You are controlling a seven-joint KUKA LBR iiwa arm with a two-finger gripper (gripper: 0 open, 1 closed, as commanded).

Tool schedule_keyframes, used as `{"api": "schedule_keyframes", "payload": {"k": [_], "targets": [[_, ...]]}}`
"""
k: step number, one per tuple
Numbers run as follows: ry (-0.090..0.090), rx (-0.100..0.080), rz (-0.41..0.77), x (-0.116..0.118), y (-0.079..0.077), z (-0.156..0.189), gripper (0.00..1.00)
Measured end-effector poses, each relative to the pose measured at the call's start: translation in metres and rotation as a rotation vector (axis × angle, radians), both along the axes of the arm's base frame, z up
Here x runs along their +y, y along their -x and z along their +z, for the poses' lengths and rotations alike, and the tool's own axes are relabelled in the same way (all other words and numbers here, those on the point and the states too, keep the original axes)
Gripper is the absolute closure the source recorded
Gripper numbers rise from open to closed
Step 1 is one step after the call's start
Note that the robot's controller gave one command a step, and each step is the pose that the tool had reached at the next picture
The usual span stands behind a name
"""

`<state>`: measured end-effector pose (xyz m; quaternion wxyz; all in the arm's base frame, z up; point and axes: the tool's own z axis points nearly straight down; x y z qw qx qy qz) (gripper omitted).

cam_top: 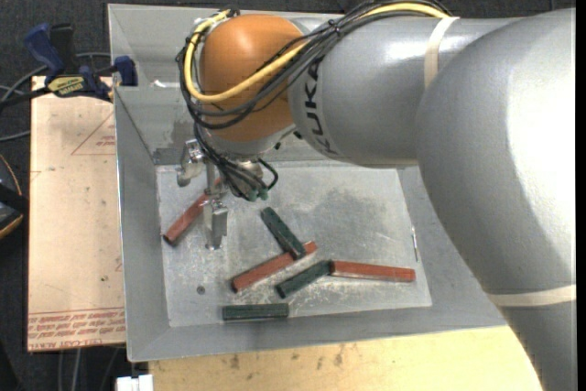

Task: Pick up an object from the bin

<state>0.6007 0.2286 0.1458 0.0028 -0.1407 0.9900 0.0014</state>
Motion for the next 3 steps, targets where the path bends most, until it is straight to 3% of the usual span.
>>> {"api": "schedule_keyframes", "payload": {"k": [1,2,3], "targets": [[0.001,-0.001,0.158,-0.008,-0.006,-0.071,0.0],[-0.008,-0.024,0.208,-0.006,-0.017,-0.078,1.0],[-0.007,-0.022,0.216,-0.007,-0.017,-0.077,1.0]]}}
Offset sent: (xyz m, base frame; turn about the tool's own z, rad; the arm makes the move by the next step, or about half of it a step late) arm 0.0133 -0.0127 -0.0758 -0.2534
